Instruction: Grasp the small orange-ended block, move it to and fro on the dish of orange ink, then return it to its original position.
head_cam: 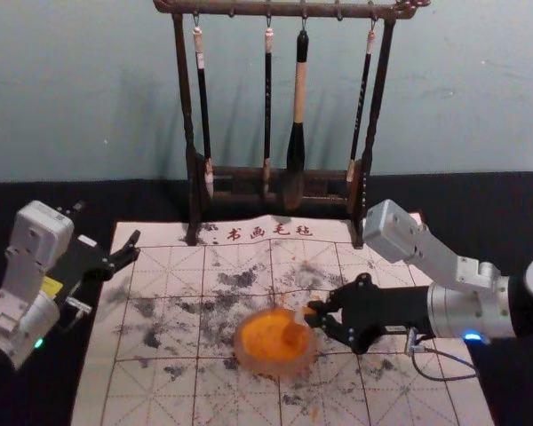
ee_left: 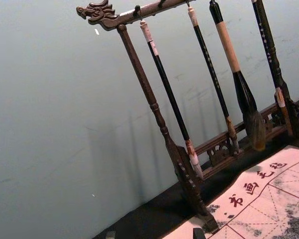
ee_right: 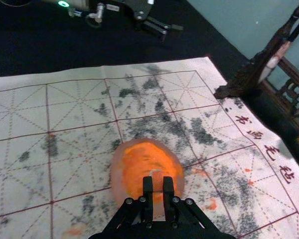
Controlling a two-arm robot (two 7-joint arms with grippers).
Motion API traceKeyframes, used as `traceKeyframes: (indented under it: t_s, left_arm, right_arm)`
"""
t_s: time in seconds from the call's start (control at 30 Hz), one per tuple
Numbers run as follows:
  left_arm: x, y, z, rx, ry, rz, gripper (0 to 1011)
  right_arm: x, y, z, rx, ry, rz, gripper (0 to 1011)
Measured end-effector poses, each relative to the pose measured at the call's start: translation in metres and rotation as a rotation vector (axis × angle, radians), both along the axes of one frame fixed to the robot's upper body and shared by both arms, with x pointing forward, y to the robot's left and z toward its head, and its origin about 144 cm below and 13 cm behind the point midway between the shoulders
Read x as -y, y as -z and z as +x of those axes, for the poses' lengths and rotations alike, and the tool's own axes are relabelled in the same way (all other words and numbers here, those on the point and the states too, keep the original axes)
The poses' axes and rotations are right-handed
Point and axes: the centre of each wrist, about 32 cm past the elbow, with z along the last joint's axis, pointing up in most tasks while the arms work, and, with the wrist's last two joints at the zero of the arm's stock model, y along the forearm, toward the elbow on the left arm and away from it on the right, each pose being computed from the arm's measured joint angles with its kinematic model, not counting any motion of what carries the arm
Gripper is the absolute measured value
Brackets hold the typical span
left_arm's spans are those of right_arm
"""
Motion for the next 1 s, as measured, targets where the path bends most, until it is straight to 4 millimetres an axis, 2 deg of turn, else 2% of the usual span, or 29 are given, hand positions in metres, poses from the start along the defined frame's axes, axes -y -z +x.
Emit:
traceKeyframes:
  t_s: [0.43, 1.0]
  left_arm:
    - [0.000, 0.000, 0.000, 0.000, 0.000, 0.000, 1001]
    - [0.000, 0.000, 0.000, 0.000, 0.000, 0.000, 1001]
  right_arm:
    - [-0.007, 0.002, -0.006, -0.020, -0.048, 0.002, 95]
    - [-0.019, 0.002, 0.010, -0.015, -0.017, 0.012, 95]
